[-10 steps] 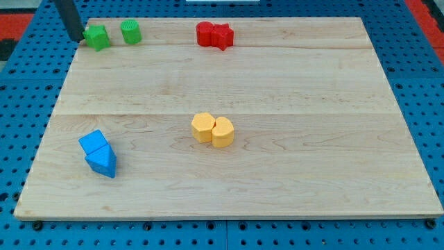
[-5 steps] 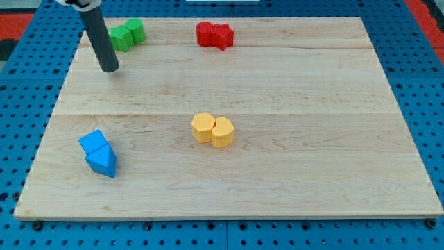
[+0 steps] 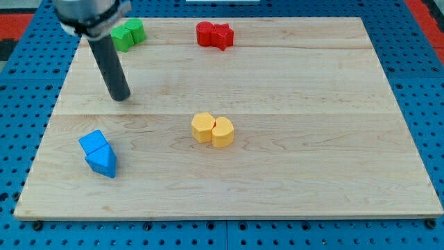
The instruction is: Slide the blue triangle to the center left
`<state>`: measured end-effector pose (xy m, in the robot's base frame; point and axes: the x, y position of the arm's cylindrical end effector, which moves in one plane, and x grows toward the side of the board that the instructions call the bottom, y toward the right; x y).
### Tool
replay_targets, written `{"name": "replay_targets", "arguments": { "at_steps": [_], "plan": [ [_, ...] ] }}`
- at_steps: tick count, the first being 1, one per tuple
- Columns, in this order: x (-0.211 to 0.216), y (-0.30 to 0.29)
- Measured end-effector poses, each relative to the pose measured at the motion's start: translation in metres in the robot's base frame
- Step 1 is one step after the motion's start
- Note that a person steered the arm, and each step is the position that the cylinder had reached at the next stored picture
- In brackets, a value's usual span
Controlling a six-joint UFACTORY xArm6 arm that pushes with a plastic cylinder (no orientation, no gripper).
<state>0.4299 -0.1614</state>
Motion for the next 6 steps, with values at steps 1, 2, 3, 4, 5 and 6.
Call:
{"name": "replay_targets", "arguments": {
  "at_steps": [1, 2, 3, 4, 5, 6],
  "plan": [
    [0.046, 0.072],
    [0.084, 0.082],
    [0.096, 0.091],
    [0.116, 0.103],
    [0.152, 0.105],
    [0.185, 0.096]
  ]
}}
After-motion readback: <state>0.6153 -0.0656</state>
